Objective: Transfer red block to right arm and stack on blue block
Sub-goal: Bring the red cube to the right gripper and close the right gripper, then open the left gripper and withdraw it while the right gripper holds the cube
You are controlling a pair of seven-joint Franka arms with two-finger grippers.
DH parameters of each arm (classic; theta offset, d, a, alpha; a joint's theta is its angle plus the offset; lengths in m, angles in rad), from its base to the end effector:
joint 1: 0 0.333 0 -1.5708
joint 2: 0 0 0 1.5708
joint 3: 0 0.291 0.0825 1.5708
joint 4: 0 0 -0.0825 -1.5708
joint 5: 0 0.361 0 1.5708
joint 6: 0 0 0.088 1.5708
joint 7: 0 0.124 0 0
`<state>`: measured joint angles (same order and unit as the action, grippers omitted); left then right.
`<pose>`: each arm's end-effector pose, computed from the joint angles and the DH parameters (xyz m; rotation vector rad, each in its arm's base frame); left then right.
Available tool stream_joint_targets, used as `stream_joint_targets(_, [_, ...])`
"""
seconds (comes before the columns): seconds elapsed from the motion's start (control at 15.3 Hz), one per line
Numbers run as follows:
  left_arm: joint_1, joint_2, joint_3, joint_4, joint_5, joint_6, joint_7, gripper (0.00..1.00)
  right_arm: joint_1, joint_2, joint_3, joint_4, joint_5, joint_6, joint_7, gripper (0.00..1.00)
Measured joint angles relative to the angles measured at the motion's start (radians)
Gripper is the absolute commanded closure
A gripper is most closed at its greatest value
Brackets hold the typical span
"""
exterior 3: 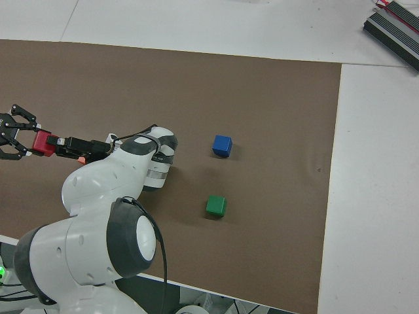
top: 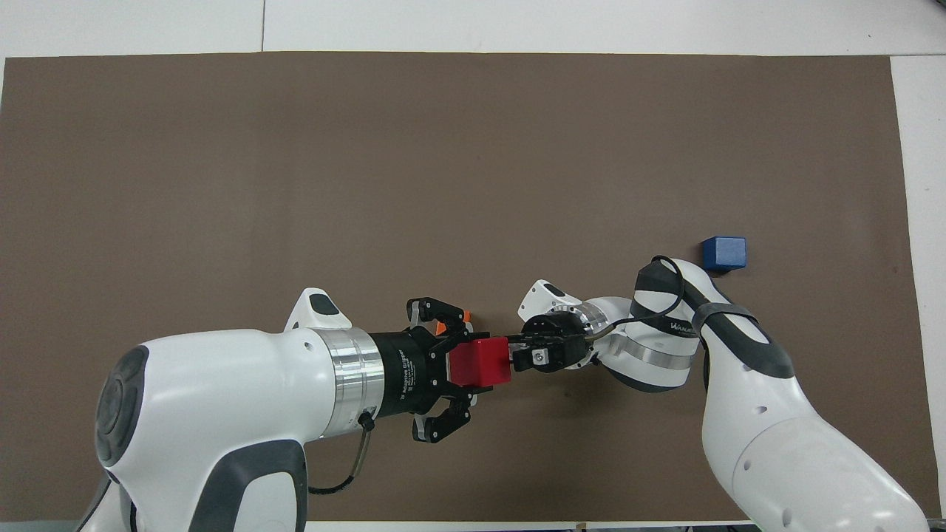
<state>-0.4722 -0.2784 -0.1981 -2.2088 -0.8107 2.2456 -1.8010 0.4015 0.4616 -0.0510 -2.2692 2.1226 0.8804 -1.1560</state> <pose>0.3649 -0.3351 0.5028 1.8267 1.7907 -0.6843 0.4162 0.2916 0.2981 -0.7431 -0.1170 0.0557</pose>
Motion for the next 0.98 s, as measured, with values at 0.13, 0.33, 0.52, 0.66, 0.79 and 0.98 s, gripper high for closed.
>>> stream_joint_targets(0.13, [0.0, -0.001, 0.0, -0.001, 0.0, 0.0, -0.004, 1.0, 0.0, 0.001, -0.001, 0.0, 0.0, 0.0, -0.009, 1.0])
stream_joint_targets(0.33, [-0.002, -0.003, 0.001, -0.002, -0.004, 0.003, 0.008, 1.0, 0.002, 0.007, 0.0, -0.001, 0.0, 0.013, -0.021, 1.0])
stream_joint_targets(0.52, [-0.002, -0.004, 0.001, -0.003, -0.004, 0.003, 0.01, 0.01, 0.002, 0.007, 0.0, -0.001, 0.0, 0.013, -0.022, 1.0])
stream_joint_targets(0.66, [-0.002, -0.004, 0.002, -0.001, -0.004, 0.006, 0.01, 0.0, 0.002, 0.007, 0.0, 0.003, 0.0, 0.014, -0.023, 1.0])
stream_joint_targets(0.79, [0.009, -0.007, 0.01, 0.007, -0.003, 0.019, 0.007, 0.0, 0.002, 0.007, -0.002, 0.007, 0.003, 0.017, -0.031, 1.0])
stream_joint_targets(0.98, [0.1, -0.021, 0.016, 0.042, 0.035, 0.017, 0.007, 0.0, 0.001, 0.006, -0.002, 0.014, 0.015, 0.027, -0.031, 1.0])
